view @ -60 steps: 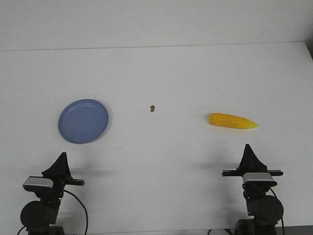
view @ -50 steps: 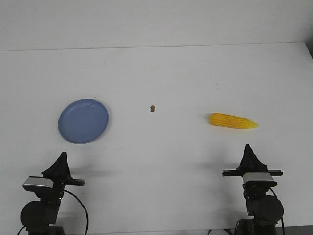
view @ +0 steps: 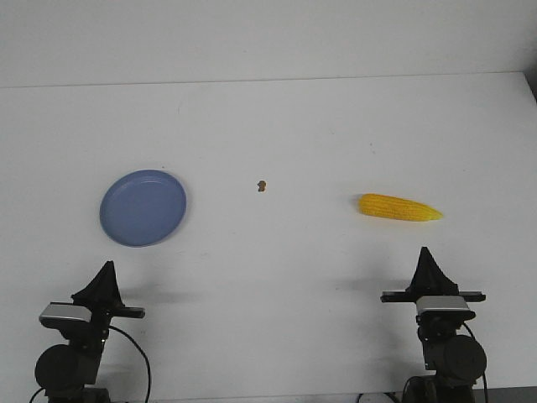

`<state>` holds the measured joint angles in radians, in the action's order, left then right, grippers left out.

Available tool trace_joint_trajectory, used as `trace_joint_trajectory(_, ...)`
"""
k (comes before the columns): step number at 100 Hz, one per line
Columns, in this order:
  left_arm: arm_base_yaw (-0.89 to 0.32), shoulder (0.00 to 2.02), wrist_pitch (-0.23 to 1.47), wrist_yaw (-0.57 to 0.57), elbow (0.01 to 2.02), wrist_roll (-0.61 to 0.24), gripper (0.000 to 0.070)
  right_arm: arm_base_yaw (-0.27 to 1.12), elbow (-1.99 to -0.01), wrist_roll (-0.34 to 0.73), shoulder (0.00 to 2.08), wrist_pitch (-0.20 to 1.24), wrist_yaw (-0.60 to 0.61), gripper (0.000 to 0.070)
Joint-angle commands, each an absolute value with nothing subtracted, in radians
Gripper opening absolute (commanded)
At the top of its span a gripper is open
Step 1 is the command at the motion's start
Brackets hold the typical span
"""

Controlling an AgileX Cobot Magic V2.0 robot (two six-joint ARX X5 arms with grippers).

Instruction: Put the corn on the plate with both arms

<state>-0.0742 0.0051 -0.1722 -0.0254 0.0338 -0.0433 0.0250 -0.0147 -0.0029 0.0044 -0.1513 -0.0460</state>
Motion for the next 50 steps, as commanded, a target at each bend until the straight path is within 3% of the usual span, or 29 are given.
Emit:
trace_joint_trajectory(1,-0.074,0.004,-0.188,-0.025,0.018,-0.046,0.0012,0.024,-0.013,0.004,0.001,-0.164,-0.046,0.0007)
trace_joint_trajectory(29,-0.074,0.005,-0.170,-0.022,0.090,-0.046,0.0012,0.025,-0.014,0.020,0.001,-0.252,-0.041,0.0007)
trace_joint_trajectory(50,-0.074,0.055,-0.002,-0.010,0.271,-0.075,0.0012,0.025,-0.061,0.023,0.002,-0.243,0.005,0.0007)
